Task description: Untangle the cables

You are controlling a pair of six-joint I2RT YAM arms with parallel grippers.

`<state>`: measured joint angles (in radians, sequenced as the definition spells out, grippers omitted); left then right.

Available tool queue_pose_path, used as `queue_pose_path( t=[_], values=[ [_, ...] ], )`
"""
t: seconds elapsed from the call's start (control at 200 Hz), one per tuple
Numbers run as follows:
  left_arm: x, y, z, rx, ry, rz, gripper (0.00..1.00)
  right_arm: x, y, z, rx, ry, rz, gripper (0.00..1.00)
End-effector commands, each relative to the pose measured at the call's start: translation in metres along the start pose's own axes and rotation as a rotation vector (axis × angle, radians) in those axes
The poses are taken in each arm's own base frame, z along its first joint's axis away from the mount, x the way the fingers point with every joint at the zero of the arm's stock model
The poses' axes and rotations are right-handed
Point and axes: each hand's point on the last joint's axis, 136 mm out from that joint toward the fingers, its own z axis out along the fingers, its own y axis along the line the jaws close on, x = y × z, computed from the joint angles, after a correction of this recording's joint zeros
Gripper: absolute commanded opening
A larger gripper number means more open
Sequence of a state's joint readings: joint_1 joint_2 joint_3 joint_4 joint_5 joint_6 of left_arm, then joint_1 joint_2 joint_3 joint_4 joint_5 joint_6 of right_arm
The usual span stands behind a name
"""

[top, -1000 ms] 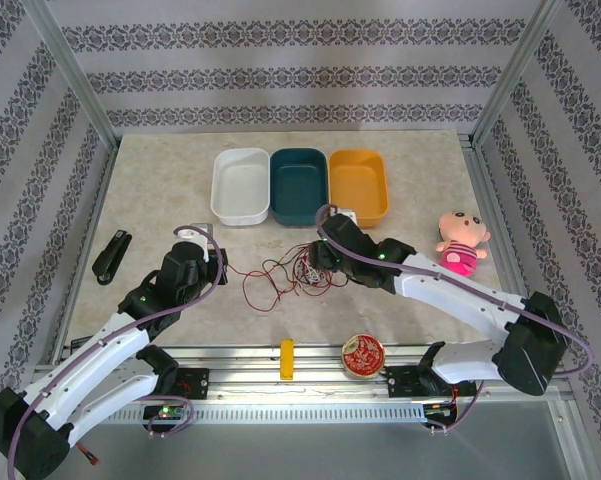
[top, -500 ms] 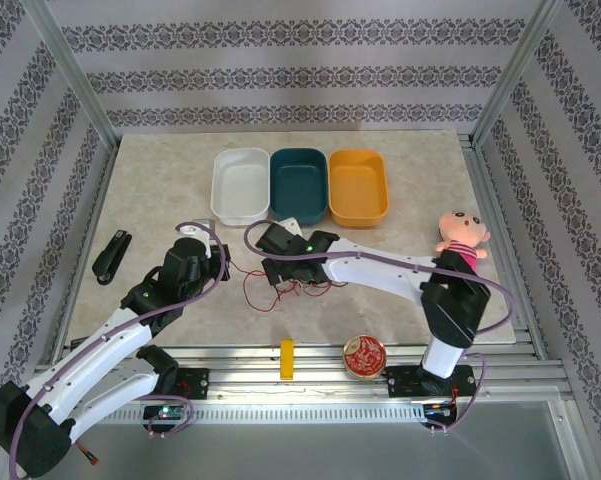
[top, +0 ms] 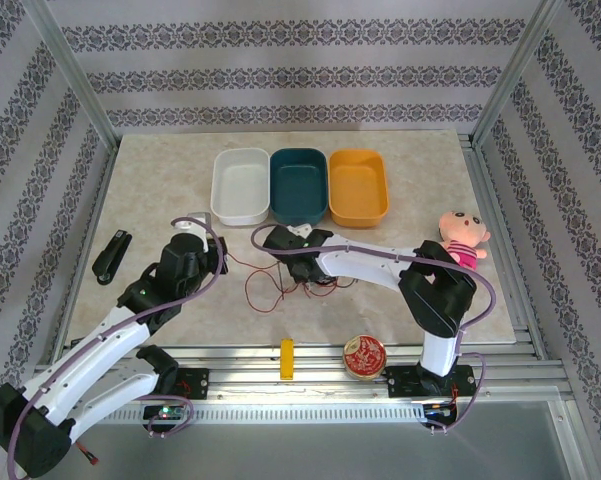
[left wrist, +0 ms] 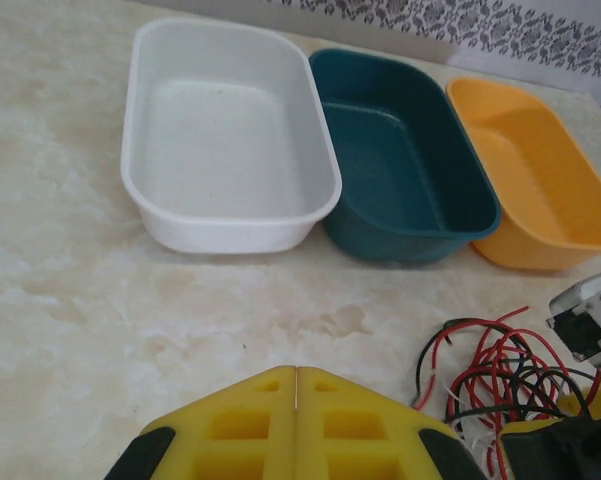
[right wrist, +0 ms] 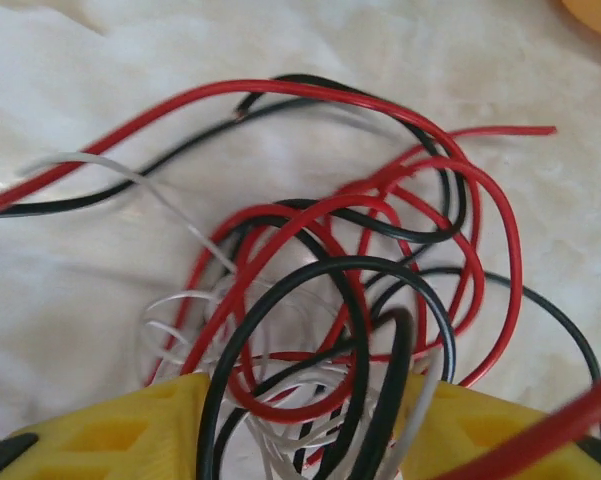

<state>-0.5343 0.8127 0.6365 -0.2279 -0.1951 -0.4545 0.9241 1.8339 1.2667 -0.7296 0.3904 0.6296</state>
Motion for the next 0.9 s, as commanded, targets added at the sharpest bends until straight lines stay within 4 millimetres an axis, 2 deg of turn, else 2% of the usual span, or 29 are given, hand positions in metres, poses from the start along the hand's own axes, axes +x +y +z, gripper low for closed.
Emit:
queue_pose_path(
  t=[0.0, 0.26, 0.44, 0.62, 0.894],
  values=[
    [-0.022, 0.011, -0.012, -0.07, -0.046, 0.041, 0.0, 0.008, -0.013, 0.005, 0.027, 0.027, 0.037, 0.39],
    [-0.055, 0.013, -0.03, -0.1, -0.145, 0.067, 0.0, 0.011, -0.014, 0.01, 0.014, 0.038, 0.053, 0.28],
    [-0.088, 0.014, -0.046, -0.143, -0.217, 0.11, 0.0, 0.012, -0.016, 0.01, 0.004, 0.042, 0.067, 0.26],
    [-0.126, 0.017, -0.074, -0.187, -0.329, 0.146, 0.0, 0.014, -0.017, 0.01, -0.021, 0.046, 0.095, 0.25],
    [-0.168, 0.013, -0.103, -0.215, -0.449, 0.183, 0.0, 0.012, -0.016, 0.007, -0.039, 0.032, 0.105, 0.25]
  ],
)
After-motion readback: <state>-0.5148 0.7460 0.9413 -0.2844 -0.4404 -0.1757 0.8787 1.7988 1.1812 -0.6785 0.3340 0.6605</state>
